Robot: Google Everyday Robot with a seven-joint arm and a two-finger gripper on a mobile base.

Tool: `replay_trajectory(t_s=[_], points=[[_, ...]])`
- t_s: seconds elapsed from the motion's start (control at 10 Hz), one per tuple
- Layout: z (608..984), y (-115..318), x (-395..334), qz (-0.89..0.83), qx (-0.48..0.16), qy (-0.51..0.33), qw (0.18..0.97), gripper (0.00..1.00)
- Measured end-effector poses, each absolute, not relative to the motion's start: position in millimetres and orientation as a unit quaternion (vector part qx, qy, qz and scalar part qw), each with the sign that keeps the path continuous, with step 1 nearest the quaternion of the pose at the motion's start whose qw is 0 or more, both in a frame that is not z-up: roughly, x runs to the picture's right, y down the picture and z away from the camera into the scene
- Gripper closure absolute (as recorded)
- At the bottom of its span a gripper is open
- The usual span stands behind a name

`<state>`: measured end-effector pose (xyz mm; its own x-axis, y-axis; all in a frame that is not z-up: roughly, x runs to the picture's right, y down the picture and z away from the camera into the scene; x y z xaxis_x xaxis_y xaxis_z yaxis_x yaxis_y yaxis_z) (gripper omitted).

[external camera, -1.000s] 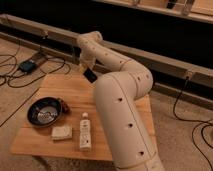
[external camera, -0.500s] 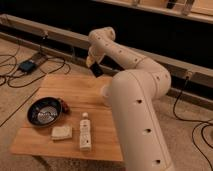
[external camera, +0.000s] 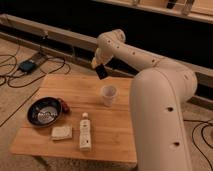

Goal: Place the eraser in the ceramic cup

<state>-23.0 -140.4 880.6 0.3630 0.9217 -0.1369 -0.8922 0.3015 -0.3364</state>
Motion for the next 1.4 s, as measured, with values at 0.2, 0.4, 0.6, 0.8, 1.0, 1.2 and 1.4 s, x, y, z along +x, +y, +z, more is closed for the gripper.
replay_trajectory(t_s=[0.2,0.4,0.6,0.8,1.0,1.2,1.4], points=[[869,-133,-12,0.574,-0.170,-0.043,0.800,1.00],[859,-121,-8,0.583,-0.166,-0.046,0.794,1.00],[853,-105,-5,0.591,-0.168,-0.047,0.787,1.00],[850,-90,-3,0.601,-0.170,-0.051,0.779,1.00],[849,-75,-1,0.613,-0.172,-0.057,0.769,1.00],[851,-66,3,0.622,-0.171,-0.062,0.762,1.00],[854,-59,7,0.628,-0.169,-0.069,0.756,0.88]])
